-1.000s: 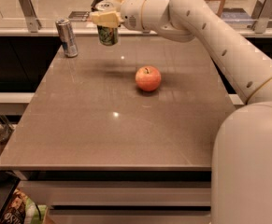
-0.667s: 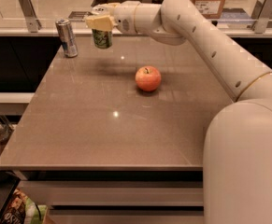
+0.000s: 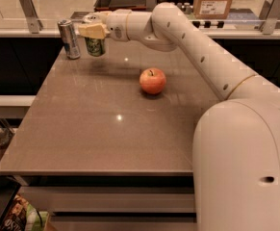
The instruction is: Move green can near redbull can
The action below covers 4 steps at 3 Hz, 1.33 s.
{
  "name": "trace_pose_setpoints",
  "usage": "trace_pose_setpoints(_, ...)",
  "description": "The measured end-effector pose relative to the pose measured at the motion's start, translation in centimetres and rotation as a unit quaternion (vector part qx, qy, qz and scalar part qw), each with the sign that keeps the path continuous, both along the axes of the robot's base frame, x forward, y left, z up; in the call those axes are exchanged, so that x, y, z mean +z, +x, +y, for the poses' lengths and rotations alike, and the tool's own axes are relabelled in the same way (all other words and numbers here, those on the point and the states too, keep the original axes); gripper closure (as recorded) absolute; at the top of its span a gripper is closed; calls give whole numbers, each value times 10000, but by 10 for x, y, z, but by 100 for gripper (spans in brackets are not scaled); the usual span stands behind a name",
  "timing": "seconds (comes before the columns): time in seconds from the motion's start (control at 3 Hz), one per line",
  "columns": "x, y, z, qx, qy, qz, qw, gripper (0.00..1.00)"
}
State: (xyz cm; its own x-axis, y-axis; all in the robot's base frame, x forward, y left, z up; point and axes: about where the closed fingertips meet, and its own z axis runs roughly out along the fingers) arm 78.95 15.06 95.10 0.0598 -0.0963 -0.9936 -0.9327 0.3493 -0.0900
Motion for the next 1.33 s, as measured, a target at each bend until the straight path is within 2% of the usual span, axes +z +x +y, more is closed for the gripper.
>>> trace_pose_setpoints(0.33, -16, 2, 10, -27, -155, 118, 9998, 100)
trace_pose_setpoints(0.67, -32, 7, 13, -113, -169, 173, 9996, 100)
trace_pose_setpoints(1.33, -44, 11, 14, -184, -149, 210, 9995, 81)
